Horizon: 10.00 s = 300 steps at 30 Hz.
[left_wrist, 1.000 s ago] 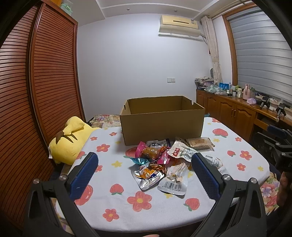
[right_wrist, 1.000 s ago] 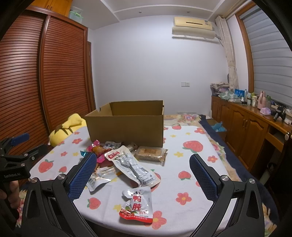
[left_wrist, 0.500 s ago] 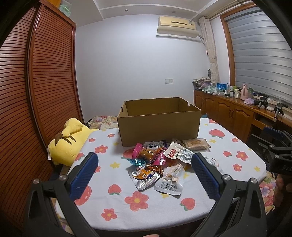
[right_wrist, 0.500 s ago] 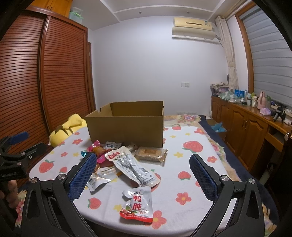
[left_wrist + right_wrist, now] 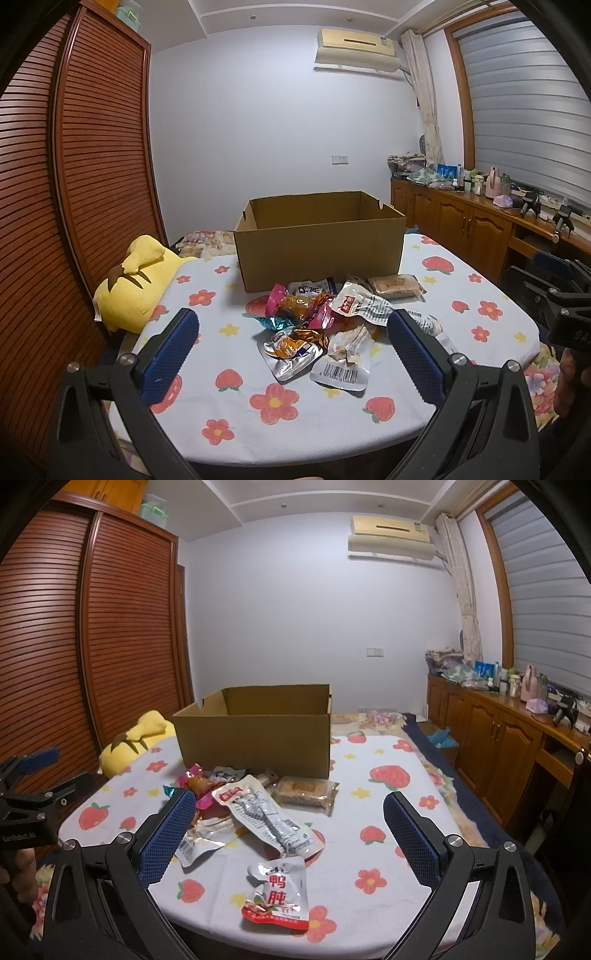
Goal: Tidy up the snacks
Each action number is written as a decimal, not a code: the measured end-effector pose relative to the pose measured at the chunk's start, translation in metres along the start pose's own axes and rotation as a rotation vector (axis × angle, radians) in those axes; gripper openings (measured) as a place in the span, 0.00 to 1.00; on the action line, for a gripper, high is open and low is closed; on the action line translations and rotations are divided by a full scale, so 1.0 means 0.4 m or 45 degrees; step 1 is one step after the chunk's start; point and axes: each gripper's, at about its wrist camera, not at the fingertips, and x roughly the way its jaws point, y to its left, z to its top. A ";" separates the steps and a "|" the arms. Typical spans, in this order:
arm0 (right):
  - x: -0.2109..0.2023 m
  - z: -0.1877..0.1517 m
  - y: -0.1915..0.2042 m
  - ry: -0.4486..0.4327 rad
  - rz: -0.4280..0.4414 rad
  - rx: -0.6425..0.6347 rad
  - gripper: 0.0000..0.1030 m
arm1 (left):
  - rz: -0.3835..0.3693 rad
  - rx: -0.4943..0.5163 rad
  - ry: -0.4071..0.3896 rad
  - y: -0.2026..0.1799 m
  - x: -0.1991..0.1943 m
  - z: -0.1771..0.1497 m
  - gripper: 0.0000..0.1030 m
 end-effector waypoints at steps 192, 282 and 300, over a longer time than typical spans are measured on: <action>0.205 -0.086 -0.042 0.460 0.254 -0.238 0.06 | -0.480 0.083 0.423 -0.034 0.288 0.003 0.36; 0.477 0.183 -0.063 0.416 0.319 -0.224 0.51 | -0.358 0.129 0.390 0.045 0.601 0.300 0.56; 0.437 -0.027 0.017 0.555 0.368 -0.200 0.56 | -0.353 0.077 0.459 0.094 0.450 0.064 0.63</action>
